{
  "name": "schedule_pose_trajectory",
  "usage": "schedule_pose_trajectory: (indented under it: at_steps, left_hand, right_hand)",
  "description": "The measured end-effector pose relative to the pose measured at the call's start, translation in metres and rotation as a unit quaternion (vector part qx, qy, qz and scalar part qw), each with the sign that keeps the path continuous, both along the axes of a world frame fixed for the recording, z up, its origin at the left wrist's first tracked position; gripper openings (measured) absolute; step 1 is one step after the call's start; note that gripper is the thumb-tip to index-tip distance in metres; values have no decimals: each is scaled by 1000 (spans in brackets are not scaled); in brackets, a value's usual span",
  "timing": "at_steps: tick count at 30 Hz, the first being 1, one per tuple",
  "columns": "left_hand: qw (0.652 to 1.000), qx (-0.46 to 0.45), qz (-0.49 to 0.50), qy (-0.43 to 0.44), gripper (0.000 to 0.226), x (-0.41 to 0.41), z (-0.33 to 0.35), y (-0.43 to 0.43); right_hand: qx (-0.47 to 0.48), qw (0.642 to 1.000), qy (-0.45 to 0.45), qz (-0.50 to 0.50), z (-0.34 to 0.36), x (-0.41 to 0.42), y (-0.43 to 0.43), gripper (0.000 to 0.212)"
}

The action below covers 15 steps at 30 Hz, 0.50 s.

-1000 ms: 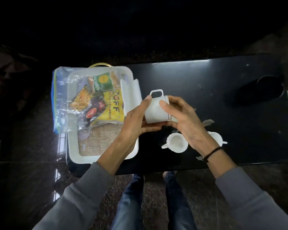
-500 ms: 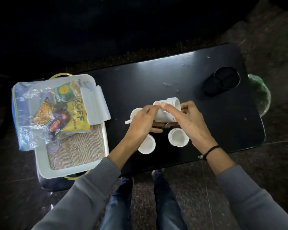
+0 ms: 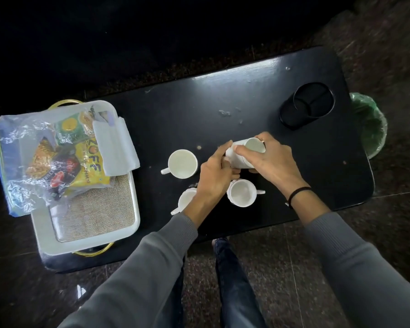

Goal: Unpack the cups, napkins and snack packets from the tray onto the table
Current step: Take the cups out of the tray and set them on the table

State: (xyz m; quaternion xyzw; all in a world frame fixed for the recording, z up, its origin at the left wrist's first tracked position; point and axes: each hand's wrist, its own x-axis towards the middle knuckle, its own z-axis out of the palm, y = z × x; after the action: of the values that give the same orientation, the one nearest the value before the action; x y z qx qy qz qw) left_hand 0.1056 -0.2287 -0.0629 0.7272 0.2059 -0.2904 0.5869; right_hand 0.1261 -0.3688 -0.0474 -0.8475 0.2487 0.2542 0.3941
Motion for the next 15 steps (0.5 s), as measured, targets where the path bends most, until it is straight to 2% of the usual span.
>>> schedule_pose_trajectory:
  at_steps: [4,8,15]
  left_hand:
    - [998,49,-43,-11,64,2,-3,-6]
    - [997,54,-42,-29,53,3,-5,-8]
    - [997,59,-34,-36,41,2,-12,-8]
  right_hand:
    - [-72,997,-25,15,-8,3,5,62]
    - [-133,988,-63,54,-12,7,10,69]
    - [-146,985,-70,59,-16,11,15,74]
